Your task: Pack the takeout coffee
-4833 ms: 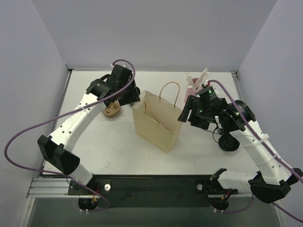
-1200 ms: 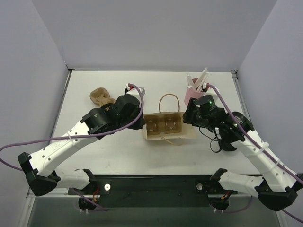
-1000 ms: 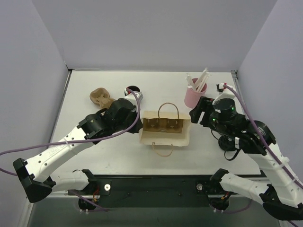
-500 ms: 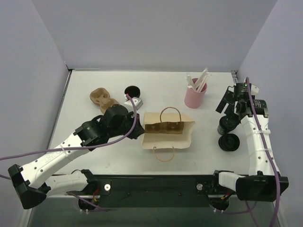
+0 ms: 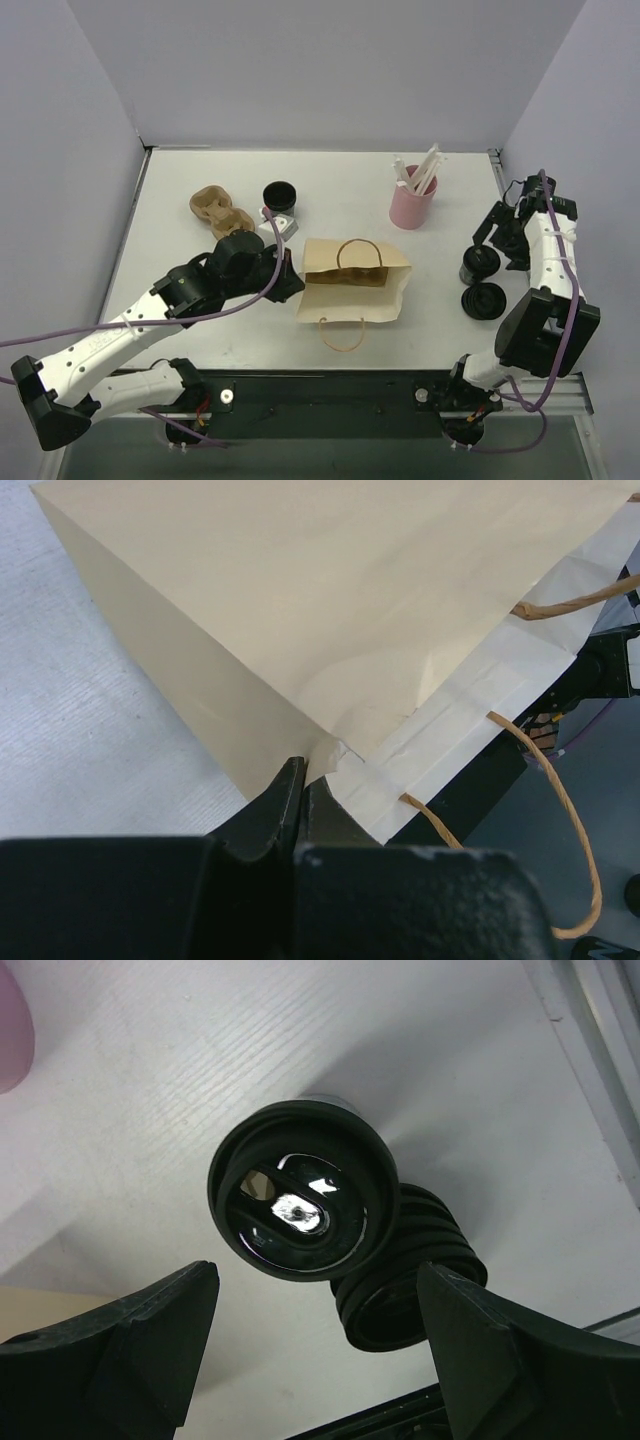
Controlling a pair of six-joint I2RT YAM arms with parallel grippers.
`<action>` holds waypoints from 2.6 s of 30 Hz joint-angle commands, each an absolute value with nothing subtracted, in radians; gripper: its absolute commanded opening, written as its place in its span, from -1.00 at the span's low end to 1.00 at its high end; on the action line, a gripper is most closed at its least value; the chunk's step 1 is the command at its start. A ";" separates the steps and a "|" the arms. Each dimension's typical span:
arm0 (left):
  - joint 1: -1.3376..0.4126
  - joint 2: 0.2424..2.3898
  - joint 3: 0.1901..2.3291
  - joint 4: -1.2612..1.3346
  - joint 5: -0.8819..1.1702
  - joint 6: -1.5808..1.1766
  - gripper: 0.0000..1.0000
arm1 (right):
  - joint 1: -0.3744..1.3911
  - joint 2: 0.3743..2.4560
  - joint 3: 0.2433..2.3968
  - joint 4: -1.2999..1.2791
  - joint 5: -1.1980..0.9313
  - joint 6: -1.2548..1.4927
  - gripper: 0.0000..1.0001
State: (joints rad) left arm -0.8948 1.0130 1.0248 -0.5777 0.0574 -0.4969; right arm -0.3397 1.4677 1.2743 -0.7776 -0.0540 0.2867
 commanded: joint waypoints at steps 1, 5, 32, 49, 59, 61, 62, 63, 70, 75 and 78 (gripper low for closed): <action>-0.893 0.982 1.005 -0.517 0.063 -0.517 -1.00 | -0.334 1.489 1.284 -0.756 -0.133 0.258 0.65; -0.891 0.999 1.015 -0.514 0.067 -0.512 -1.00 | -0.324 1.514 1.281 -0.741 -0.117 0.258 0.65; -0.868 0.968 1.015 -0.543 0.060 -0.531 -1.00 | -0.241 1.568 1.252 -0.736 0.054 0.247 0.54; -0.864 0.960 1.008 -0.537 0.052 -0.545 -1.00 | -0.232 1.588 1.325 -0.762 0.063 0.236 0.67; -0.854 0.960 1.009 -0.543 0.051 -0.545 -1.00 | -0.213 1.643 1.348 -0.761 0.038 0.233 0.64; -0.853 0.963 1.012 -0.540 0.052 -0.545 -1.00 | -0.212 1.651 1.350 -0.761 0.037 0.233 0.64; -0.851 0.965 1.014 -0.538 0.054 -0.545 -1.00 | -0.210 1.652 1.351 -0.761 0.037 0.236 0.65; -0.851 0.968 1.015 -0.540 0.054 -0.545 -1.00 | -0.209 1.654 1.353 -0.761 0.037 0.235 0.64; -0.850 0.966 1.012 -0.538 0.052 -0.548 -1.00 | -0.209 1.612 1.356 -0.765 0.071 0.255 0.64; -0.848 0.971 1.015 -0.535 0.052 -0.548 -1.00 | -0.216 1.583 1.338 -0.762 0.115 0.258 0.60; -0.848 0.973 1.014 -0.532 0.058 -0.548 -1.00 | -0.225 1.594 1.342 -0.758 0.074 0.241 0.55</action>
